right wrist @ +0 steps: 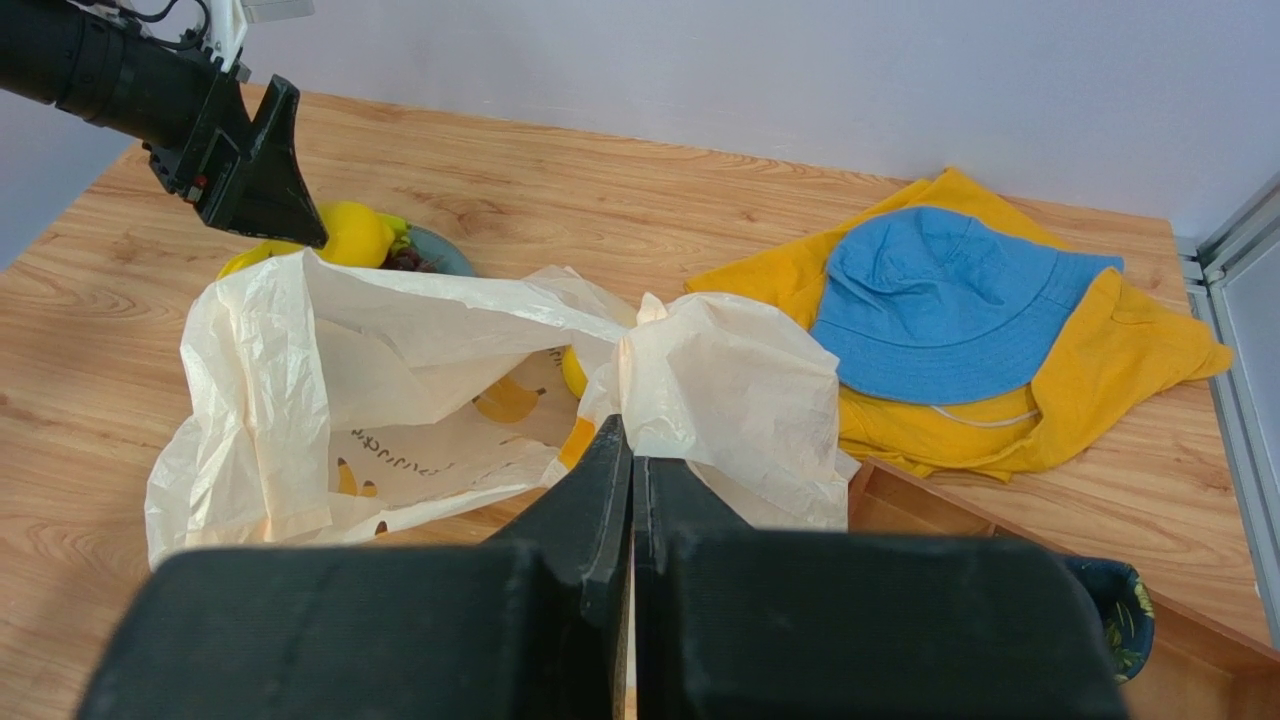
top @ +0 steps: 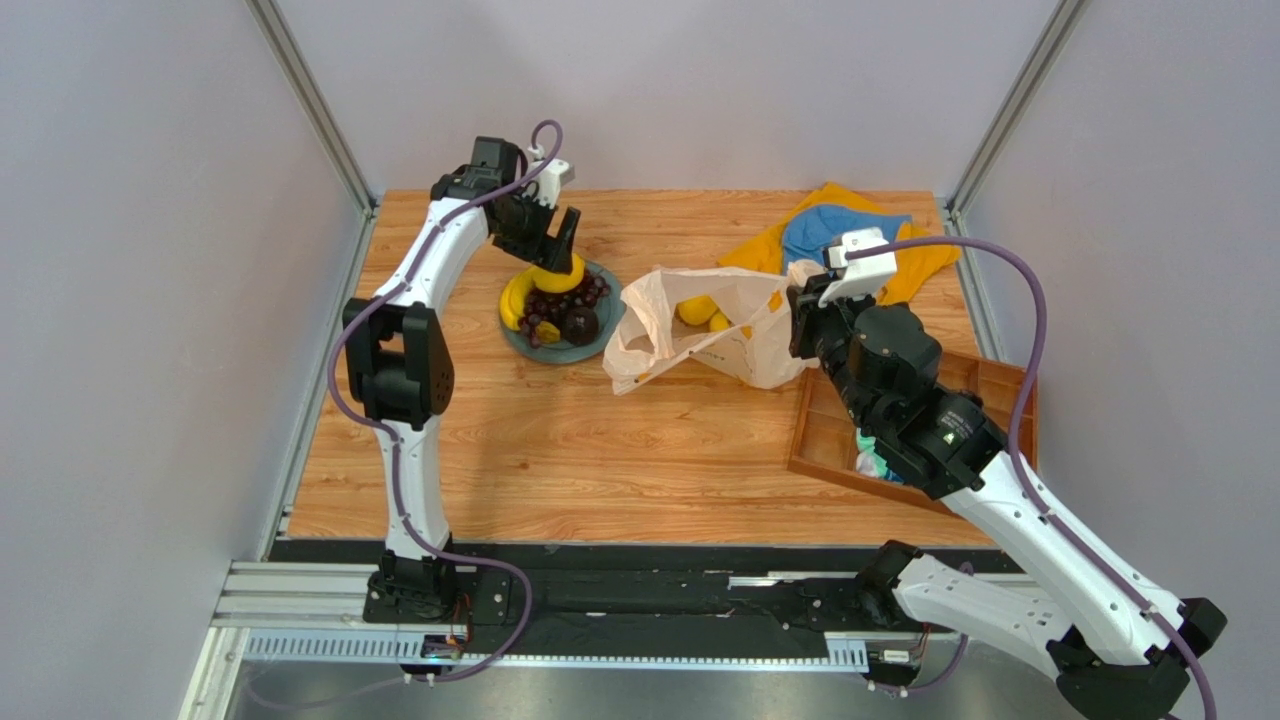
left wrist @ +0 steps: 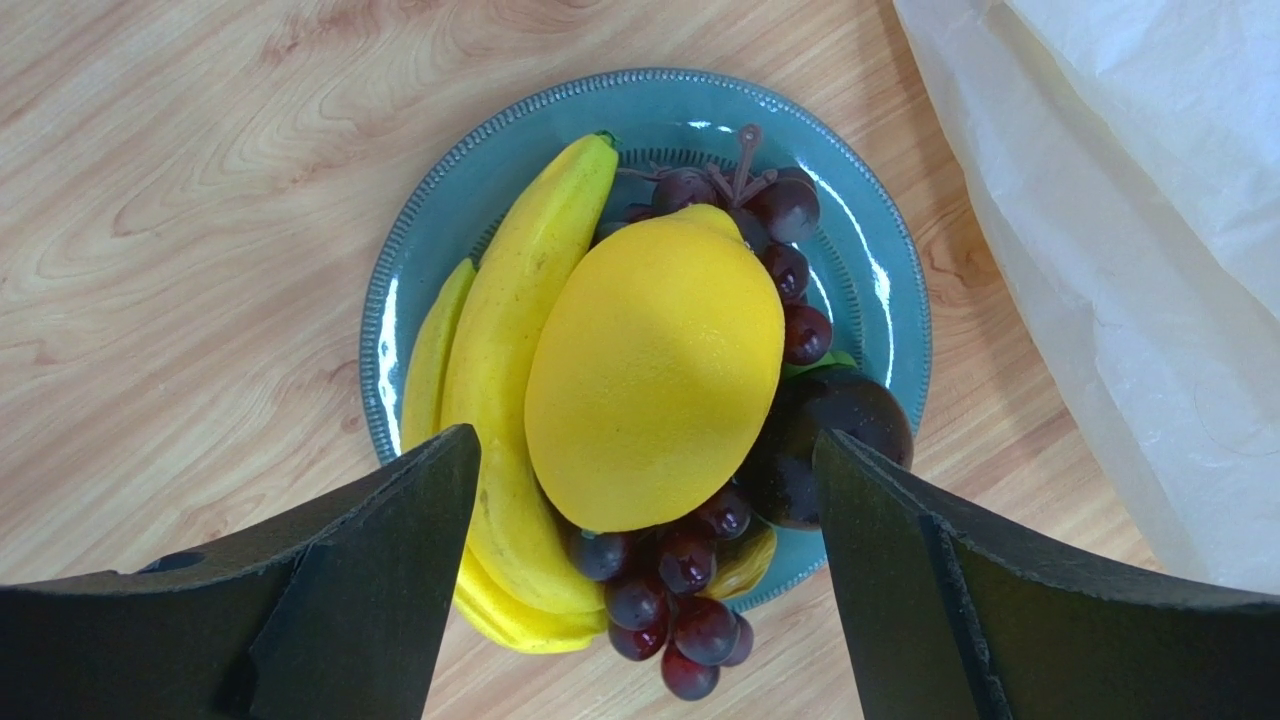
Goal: Place the fruits into the plastic bag
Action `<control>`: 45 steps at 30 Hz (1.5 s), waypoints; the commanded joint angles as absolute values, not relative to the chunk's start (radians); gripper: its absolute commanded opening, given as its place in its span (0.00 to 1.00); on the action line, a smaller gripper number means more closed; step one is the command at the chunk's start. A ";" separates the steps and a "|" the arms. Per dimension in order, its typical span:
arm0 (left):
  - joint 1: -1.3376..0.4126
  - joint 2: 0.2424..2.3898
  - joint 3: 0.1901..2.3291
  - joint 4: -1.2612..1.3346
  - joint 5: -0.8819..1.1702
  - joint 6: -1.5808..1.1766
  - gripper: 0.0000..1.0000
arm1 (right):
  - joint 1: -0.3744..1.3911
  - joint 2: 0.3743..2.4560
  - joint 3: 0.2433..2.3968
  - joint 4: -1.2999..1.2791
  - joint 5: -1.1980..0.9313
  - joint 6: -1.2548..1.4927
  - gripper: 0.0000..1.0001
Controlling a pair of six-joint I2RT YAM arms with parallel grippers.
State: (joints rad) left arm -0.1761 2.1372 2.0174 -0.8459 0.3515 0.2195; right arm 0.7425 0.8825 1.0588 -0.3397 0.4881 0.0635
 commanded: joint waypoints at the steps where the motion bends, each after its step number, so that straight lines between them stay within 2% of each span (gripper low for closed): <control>1: -0.179 2.161 2.054 -0.842 0.383 0.201 0.89 | 0.738 0.879 1.063 -0.316 0.485 0.074 0.00; 18: -0.190 2.194 2.049 -0.844 0.362 0.184 0.79 | 0.738 0.879 1.060 -0.314 0.486 0.074 0.00; 21: -0.192 2.194 2.049 -0.844 0.367 0.183 0.72 | 0.738 0.879 1.058 -0.313 0.486 0.072 0.00; 22: -0.192 2.194 2.049 -0.842 0.367 0.183 0.65 | 0.738 0.877 1.057 -0.311 0.486 0.072 0.00; 25: -0.192 2.186 2.046 -0.841 0.376 0.183 0.56 | 0.738 0.879 1.055 -0.311 0.488 0.072 0.00; 30: -0.193 2.152 2.040 -0.828 0.417 0.169 0.46 | 0.738 0.876 1.054 -0.308 0.489 0.072 0.00; 34: -0.193 2.079 2.025 -0.818 0.437 0.155 0.42 | 0.738 0.877 1.057 -0.307 0.489 0.072 0.00; 45: -0.196 1.766 1.864 -0.687 0.442 0.055 0.40 | 0.736 0.876 1.058 -0.305 0.482 0.078 0.00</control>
State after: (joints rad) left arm -0.1883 1.9495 1.9011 -0.7898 0.4004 0.1070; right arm 0.7425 0.8829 1.0588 -0.3393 0.4873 0.0639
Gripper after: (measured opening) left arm 0.636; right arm 0.006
